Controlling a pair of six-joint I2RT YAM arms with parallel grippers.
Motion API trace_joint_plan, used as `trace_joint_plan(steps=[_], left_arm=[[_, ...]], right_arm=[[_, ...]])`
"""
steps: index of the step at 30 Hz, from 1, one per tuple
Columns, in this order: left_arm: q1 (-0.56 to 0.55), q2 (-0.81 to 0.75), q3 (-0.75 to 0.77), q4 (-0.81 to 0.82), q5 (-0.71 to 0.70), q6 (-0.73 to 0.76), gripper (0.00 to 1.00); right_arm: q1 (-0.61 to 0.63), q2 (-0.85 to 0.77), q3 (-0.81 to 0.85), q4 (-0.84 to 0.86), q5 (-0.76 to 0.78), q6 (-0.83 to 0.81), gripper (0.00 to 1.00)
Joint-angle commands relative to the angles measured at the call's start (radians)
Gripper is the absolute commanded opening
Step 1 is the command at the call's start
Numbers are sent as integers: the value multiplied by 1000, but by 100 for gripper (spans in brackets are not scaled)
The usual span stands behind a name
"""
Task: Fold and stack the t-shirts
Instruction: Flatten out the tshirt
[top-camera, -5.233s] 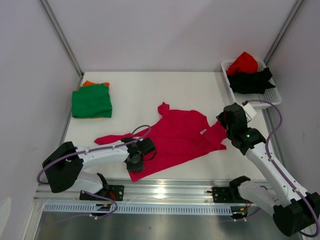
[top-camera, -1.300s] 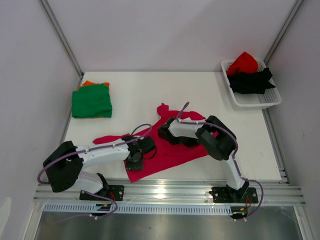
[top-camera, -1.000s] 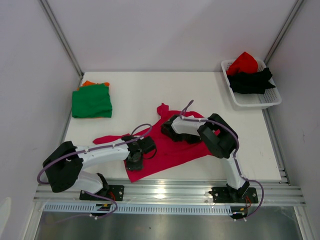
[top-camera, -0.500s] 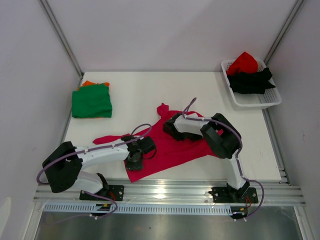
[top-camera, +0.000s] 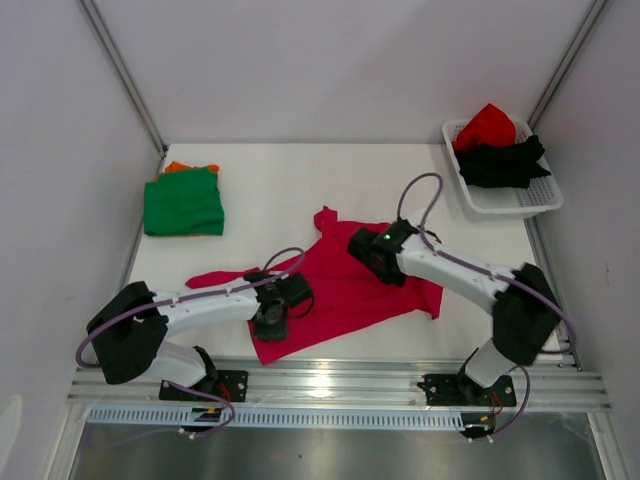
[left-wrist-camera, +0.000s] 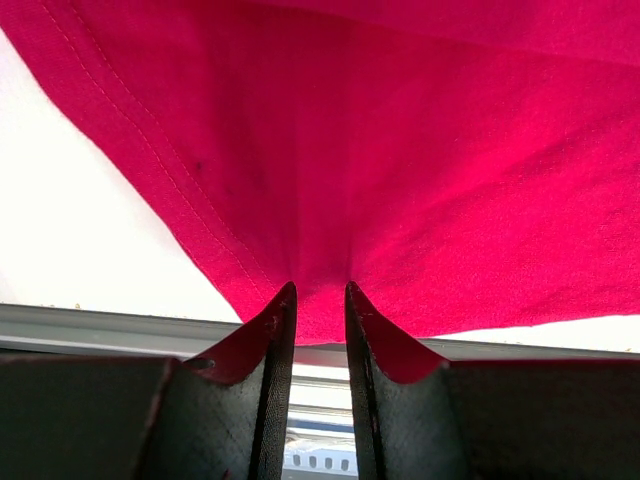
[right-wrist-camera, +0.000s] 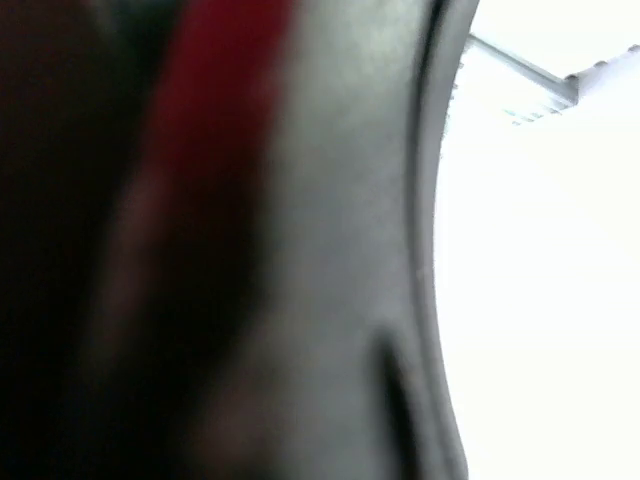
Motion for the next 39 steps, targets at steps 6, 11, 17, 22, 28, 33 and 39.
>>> trace_joint_plan(steps=[6,11,17,22,28,33,39], left_arm=[[6,-2,-11,25,11,19,29],[6,10,6,24,14,27,29],[6,6,17,13,8,27,29],[6,12,3,16,11,25,29],[6,16,11,13,12,25,29],[12,-27,3,4,6,23,29],[17,12,24,7,15,36,29]], right_arm=[[20,-503,-245,150,-59,190,0],[78,-508,-220,-143,-3,541,0],[179,-519,-280,-203,-55,886,0],[279,-465,-268,-203,-17,1061,0],[269,-307,-165,-204,67,1028,0],[103,-454,-260,-203,63,974,0],[-157,-698,-392,-203,55,862,0]])
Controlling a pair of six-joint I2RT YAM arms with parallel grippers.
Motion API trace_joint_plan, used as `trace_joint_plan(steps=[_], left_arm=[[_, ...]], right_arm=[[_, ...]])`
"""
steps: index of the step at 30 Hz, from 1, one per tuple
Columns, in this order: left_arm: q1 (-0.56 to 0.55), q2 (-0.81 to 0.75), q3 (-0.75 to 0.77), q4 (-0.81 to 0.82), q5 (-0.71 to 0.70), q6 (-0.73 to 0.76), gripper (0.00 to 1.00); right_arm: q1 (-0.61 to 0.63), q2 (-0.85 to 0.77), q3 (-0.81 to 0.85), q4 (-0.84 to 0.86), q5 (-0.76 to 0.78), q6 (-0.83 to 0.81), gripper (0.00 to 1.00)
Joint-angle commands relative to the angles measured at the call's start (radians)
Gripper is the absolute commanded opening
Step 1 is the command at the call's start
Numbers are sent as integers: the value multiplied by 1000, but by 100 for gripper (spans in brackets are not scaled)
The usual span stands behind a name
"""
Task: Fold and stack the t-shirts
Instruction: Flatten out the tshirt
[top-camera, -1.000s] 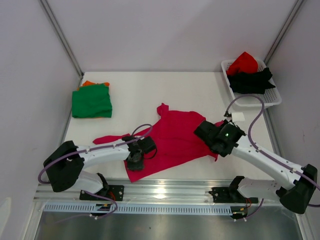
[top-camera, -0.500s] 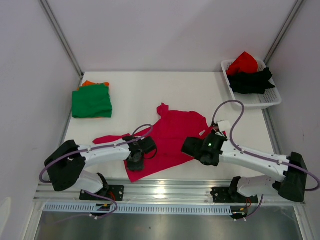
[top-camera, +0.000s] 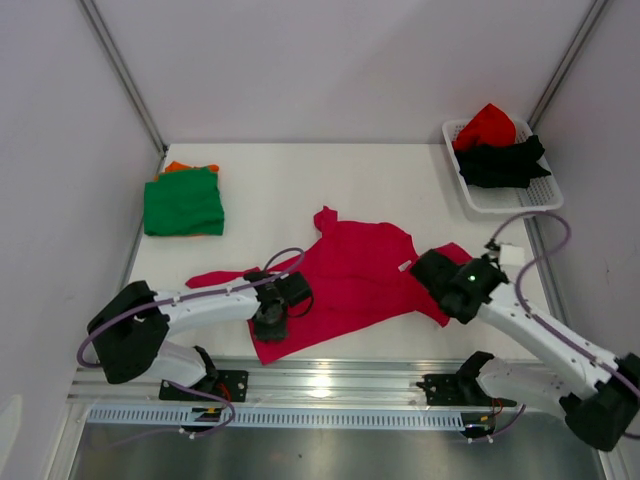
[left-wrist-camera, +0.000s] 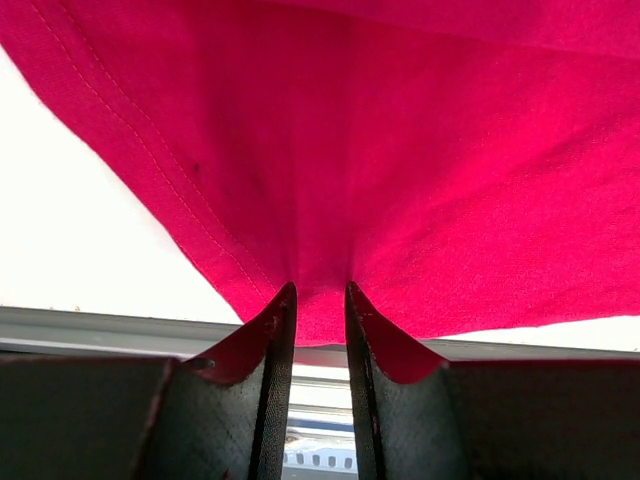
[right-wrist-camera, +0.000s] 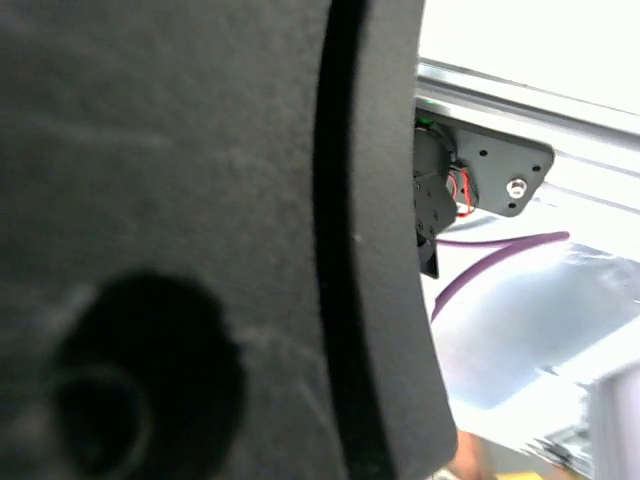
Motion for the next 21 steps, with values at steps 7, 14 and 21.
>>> trace_joint_plan(steps=[7,14,21], left_arm=[[8,50,59,9,24,30,29],[8,57,65,11,35,29,29],[8,67,83,6,34,40,29]], right_arm=[[-335,-307,-65,-197,55,184,0],[-372,-410,-68,-196,-34,144,0],[-363,-534,-85,-196,-207,85,0]])
